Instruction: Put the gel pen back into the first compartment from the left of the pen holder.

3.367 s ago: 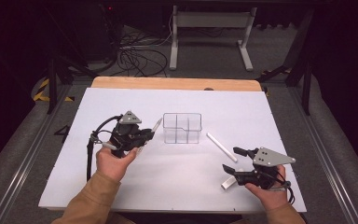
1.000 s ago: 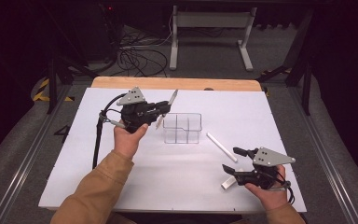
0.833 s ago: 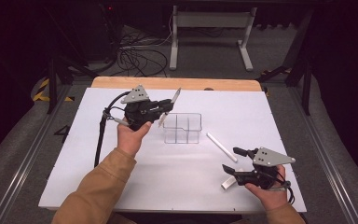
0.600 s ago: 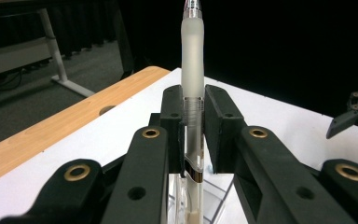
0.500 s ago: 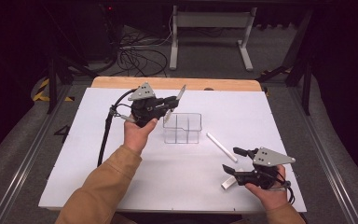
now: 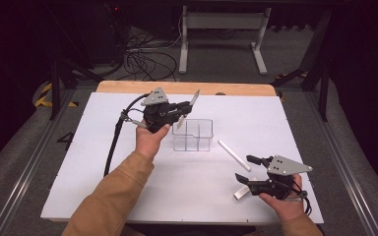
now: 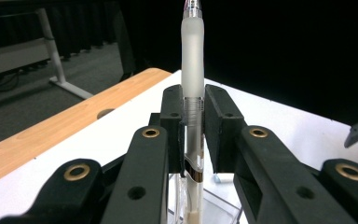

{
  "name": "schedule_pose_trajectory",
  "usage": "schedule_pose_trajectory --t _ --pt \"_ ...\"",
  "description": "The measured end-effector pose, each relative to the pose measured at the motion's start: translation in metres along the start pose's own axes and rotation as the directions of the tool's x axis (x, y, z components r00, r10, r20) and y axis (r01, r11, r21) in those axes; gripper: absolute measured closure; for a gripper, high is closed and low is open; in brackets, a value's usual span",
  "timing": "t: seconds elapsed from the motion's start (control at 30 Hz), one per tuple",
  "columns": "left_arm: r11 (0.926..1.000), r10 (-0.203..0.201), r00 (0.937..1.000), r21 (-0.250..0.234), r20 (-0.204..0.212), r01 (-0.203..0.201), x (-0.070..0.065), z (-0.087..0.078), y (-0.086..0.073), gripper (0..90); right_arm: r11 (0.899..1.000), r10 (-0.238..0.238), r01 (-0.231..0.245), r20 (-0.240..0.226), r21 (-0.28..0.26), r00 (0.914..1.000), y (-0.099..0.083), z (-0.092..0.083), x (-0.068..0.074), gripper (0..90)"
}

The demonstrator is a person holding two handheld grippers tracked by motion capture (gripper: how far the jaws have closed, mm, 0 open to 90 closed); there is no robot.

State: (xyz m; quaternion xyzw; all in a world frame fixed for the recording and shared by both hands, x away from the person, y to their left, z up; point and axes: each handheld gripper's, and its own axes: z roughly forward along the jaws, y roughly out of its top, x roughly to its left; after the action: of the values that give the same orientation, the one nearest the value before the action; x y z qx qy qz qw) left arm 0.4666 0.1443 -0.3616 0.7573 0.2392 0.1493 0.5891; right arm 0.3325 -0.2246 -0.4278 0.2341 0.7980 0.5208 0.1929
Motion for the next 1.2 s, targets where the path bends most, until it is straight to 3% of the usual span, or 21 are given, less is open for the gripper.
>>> schedule_pose_trajectory --t 0.8,1.2 --pt "0.9983 -0.004 1.0000 0.058 0.006 0.003 0.003 0.006 -0.023 78.5 1.000 0.001 -0.001 -0.001 0.000 1.0000 0.000 0.000 0.000 28.0" --pt "0.9968 -0.031 0.9995 0.074 0.007 0.030 0.004 0.005 -0.036 78.5 1.000 0.005 -0.005 -0.002 -0.001 1.0000 0.000 0.001 0.001 27.8"
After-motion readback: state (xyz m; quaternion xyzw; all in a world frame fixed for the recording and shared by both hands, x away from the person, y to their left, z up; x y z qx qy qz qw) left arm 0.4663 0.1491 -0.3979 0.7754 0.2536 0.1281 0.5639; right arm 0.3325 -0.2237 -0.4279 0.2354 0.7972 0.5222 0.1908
